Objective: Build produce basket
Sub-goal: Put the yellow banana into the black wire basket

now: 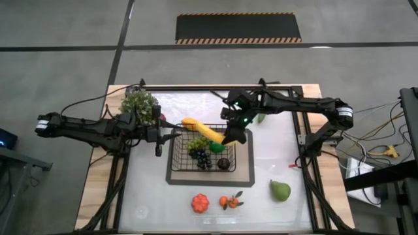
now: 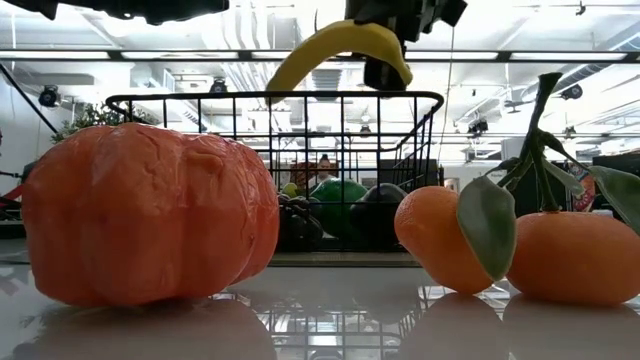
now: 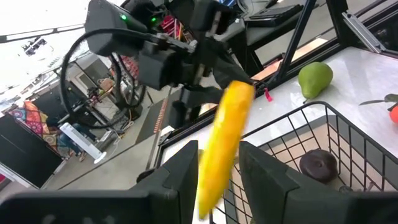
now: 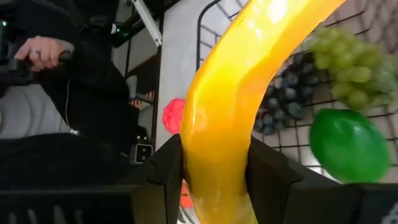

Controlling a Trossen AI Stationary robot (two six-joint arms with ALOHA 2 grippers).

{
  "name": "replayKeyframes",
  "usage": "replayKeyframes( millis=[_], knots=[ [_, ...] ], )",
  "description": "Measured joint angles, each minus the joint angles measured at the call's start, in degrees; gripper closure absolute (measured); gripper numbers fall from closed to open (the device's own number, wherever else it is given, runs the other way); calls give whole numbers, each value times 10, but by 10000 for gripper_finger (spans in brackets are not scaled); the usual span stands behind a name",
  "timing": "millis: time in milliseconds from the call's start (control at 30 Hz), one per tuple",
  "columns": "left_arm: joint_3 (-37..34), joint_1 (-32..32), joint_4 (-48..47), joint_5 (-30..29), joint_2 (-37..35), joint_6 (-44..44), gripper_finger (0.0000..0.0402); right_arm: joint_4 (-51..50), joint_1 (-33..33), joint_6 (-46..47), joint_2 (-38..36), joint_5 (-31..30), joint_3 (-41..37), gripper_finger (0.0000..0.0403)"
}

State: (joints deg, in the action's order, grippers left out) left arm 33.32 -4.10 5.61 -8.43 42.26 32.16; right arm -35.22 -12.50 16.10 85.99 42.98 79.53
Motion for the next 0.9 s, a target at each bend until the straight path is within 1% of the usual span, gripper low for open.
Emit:
replayKeyframes(
  millis=[200, 400, 600, 700, 900],
  knots=[
    [0, 0, 3, 0, 0, 0, 303, 6, 27, -23, 57, 25, 31, 274],
    [0, 0, 2, 0, 0, 0, 303, -9, 42, -68, 116, 25, 79, 274],
    [0, 0, 2, 0, 0, 0, 303, -22, 45, -109, 167, 22, 111, 274],
    [0, 0, 1, 0, 0, 0, 303, -27, 46, -142, 188, 21, 120, 274],
    [0, 0, 1, 0, 0, 0, 303, -37, 47, -162, 226, 20, 123, 274]
  ],
)
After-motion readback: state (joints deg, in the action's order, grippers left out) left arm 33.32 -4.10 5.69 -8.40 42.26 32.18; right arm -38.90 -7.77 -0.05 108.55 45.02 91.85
